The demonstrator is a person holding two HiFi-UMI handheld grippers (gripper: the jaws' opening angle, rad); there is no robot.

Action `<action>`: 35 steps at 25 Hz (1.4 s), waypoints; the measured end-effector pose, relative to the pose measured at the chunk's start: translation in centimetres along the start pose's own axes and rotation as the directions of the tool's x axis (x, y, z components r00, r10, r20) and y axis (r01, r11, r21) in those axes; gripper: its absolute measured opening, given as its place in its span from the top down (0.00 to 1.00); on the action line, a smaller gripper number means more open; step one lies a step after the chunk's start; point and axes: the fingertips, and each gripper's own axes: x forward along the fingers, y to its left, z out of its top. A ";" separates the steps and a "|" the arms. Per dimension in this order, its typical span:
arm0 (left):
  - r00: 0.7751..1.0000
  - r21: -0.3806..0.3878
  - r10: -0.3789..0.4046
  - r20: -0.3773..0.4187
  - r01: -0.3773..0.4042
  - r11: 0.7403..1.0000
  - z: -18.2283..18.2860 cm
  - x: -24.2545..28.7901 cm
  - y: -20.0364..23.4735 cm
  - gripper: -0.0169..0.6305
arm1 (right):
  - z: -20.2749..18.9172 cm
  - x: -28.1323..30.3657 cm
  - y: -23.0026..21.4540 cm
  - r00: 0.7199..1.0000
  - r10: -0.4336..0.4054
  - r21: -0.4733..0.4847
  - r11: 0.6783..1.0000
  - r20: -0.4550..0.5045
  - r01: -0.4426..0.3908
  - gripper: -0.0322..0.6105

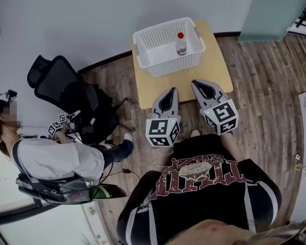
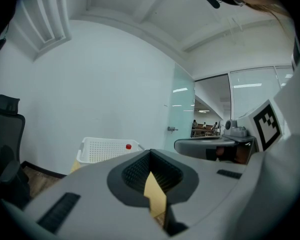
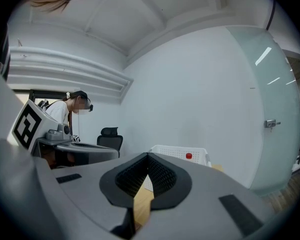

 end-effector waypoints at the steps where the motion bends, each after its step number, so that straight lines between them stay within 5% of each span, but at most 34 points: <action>1: 1.000 0.001 0.003 -0.001 -0.003 1.000 -0.1 0.1 0.0 0.92 | -0.1 0.0 -0.1 1.000 0.001 0.000 1.000 -0.001 -0.001 0.92; 35: 0.998 -0.004 -0.065 -0.027 0.065 0.998 1.1 5.1 4.0 0.92 | 0.2 5.5 -3.0 0.998 -0.060 0.016 0.998 -0.027 0.061 0.92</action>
